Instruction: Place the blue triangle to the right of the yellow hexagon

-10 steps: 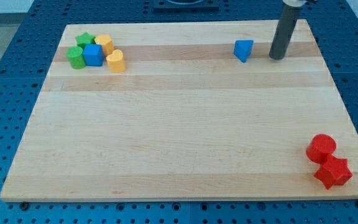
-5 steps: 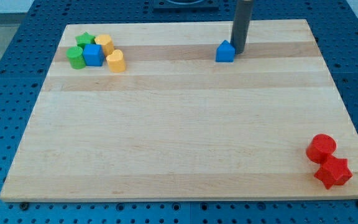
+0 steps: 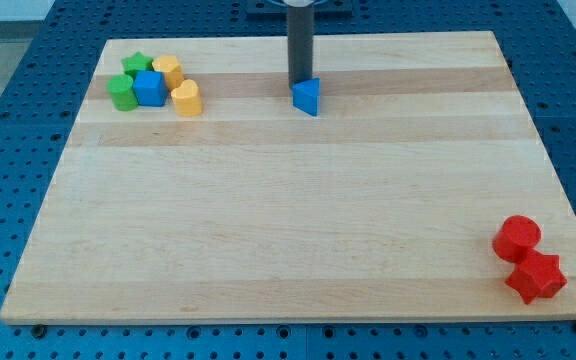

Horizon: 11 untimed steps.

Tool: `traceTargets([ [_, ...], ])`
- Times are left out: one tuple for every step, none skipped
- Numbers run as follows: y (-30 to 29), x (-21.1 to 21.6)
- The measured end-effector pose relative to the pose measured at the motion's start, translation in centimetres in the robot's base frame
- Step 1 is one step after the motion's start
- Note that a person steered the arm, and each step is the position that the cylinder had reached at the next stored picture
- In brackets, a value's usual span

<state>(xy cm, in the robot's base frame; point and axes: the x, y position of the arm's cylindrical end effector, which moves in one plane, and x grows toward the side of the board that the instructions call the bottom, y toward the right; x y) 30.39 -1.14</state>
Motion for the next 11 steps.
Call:
traceTargets([
  [1.5,-1.6],
  [7.6,-0.1],
  [7.5,3.3],
  [6.7,3.7],
  [3.9,3.0],
  [0.2,1.5],
  [-3.7,0.1],
  [-7.4,-1.0],
  [-11.1,-2.0],
  [-12.8,-2.3],
  [-9.1,-2.6],
])
